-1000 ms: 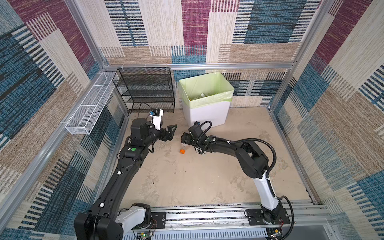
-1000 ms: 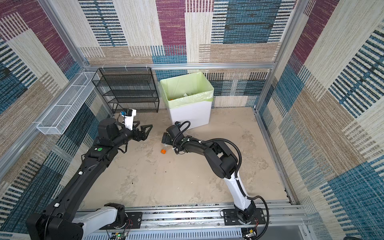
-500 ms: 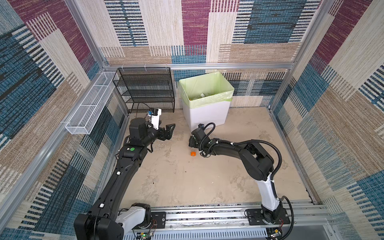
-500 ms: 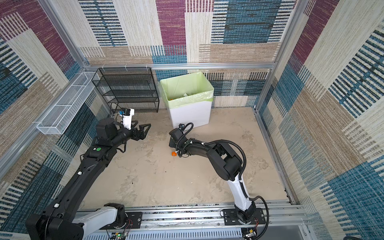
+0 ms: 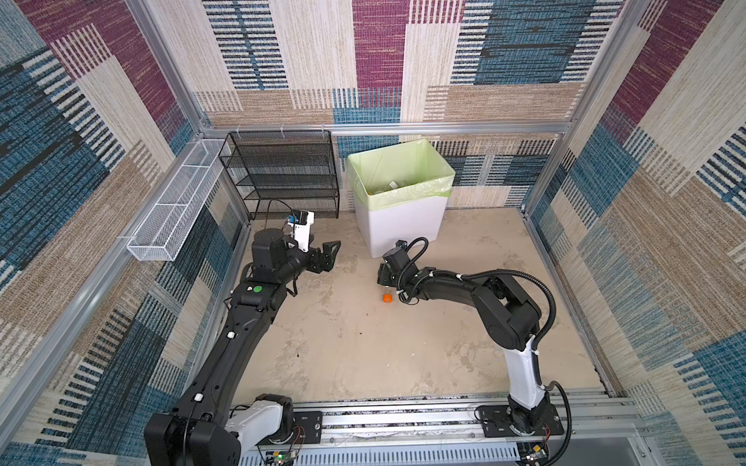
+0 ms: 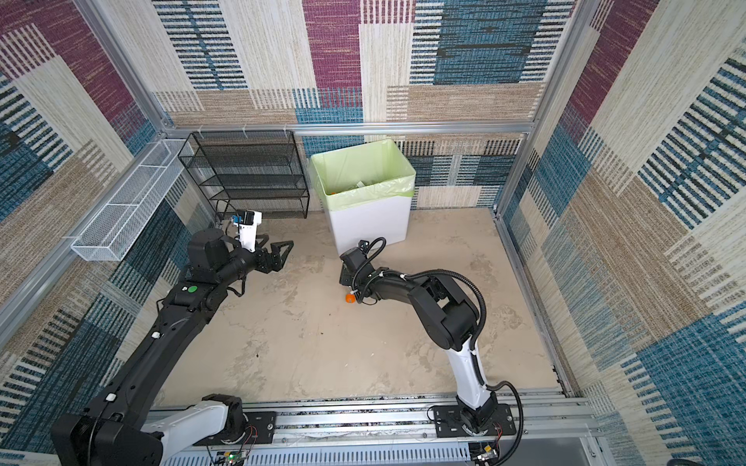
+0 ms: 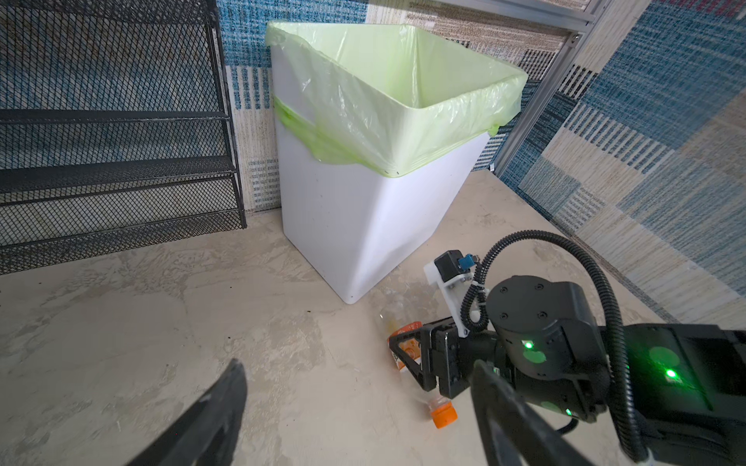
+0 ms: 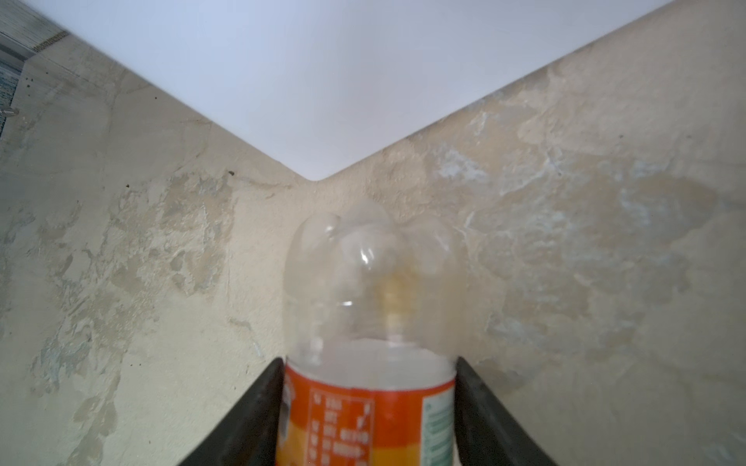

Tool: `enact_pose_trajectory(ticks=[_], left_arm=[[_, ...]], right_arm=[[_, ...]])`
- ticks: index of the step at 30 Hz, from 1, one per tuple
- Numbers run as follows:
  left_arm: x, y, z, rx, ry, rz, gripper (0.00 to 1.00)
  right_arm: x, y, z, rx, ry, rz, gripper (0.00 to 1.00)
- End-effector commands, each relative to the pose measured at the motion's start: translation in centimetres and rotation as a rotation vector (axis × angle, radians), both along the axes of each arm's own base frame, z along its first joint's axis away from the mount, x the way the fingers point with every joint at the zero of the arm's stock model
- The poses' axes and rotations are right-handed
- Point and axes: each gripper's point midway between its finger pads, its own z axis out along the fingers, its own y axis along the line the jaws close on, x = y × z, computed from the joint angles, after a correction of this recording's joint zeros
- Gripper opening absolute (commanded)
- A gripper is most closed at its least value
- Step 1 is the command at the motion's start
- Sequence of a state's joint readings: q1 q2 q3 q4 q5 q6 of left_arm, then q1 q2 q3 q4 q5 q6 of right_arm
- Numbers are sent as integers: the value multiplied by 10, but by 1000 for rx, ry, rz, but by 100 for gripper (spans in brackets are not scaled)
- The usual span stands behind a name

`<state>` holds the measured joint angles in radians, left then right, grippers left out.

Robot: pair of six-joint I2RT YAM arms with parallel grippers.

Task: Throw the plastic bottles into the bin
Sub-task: 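Close the right gripper on the orange-labelled bottle's base and lift it, then raise the orange-labelled bottle with the right gripper over the bin and release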

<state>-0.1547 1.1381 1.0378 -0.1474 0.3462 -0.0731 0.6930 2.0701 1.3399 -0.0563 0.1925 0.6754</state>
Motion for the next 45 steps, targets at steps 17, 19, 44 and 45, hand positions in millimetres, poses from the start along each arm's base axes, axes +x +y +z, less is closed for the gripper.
enact_pose_trajectory(ticks=[17, 19, 44, 45], left_arm=[[0, -4, 5, -11, -23, -22, 87], [1, -5, 4, -16, -26, -29, 87], [-4, -5, 12, -38, -129, -28, 87], [-5, -5, 14, -39, -131, -27, 87]], right_arm=[[-12, -79, 196, 135, -472, -6, 57], [-21, -96, 239, 125, -607, -27, 58], [-20, -112, 533, 73, -1424, -46, 63], [18, -94, 525, 64, -1306, 0, 68]])
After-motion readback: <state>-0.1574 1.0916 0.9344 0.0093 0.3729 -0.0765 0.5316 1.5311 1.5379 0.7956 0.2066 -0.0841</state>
